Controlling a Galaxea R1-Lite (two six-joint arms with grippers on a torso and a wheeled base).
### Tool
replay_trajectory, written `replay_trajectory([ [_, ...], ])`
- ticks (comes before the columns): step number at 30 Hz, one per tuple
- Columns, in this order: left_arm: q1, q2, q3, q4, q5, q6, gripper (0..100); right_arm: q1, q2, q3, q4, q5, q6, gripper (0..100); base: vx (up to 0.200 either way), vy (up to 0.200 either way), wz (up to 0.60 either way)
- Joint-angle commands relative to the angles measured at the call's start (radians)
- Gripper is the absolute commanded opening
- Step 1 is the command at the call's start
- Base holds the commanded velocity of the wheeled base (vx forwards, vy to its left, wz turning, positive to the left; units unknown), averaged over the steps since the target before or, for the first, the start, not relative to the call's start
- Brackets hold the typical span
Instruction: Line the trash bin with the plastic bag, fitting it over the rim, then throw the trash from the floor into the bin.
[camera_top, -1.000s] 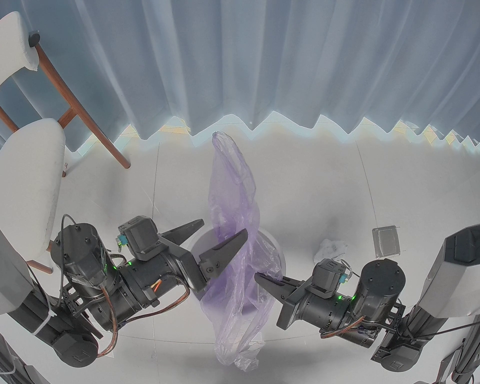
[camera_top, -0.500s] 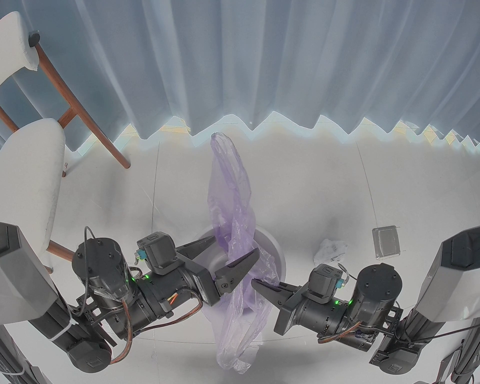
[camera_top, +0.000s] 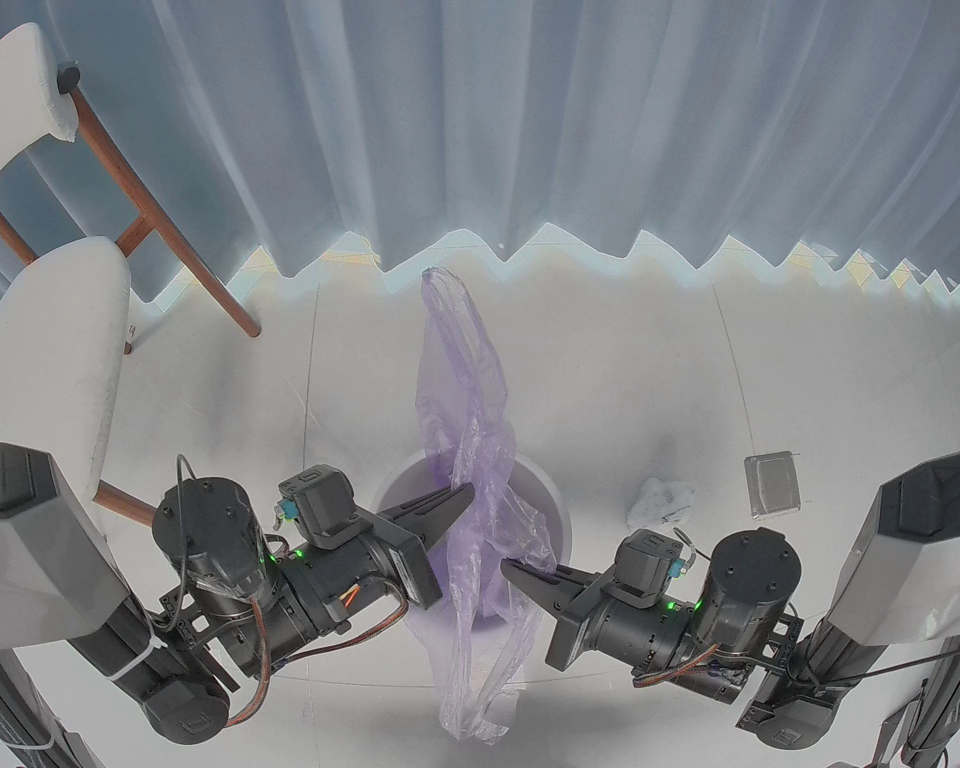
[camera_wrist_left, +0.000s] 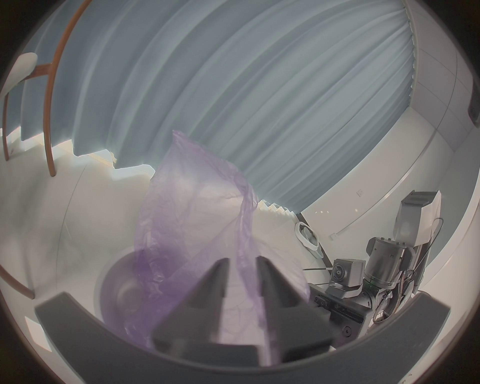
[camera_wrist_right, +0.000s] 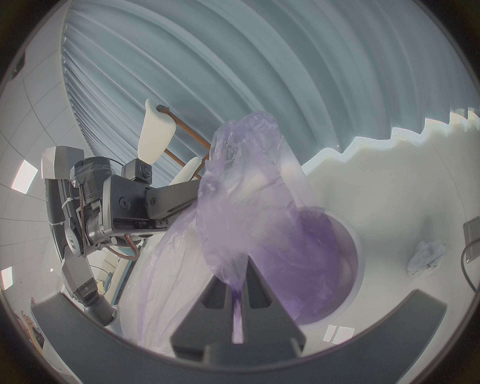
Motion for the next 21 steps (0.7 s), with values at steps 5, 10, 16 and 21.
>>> replay_trajectory([
  [5,0.070,-0.008,-0.021,0.001,0.000,-0.001,0,-0.064,-0.001,-0.057,-0.014,-0.027,0.006,0,0.000,0.000,0.00],
  [10,0.113,-0.024,-0.042,0.001,0.002,-0.001,0,-0.106,0.000,-0.116,-0.004,-0.053,0.008,0,0.000,0.000,0.00],
  [16,0.124,-0.067,-0.039,0.030,0.002,-0.002,0,-0.181,0.000,-0.173,0.063,-0.090,0.020,0,0.000,0.000,0.00],
  [21,0.131,-0.073,-0.042,0.115,0.011,-0.004,0,-0.264,0.013,-0.224,0.131,-0.090,0.046,0,0.000,0.000,0.00],
])
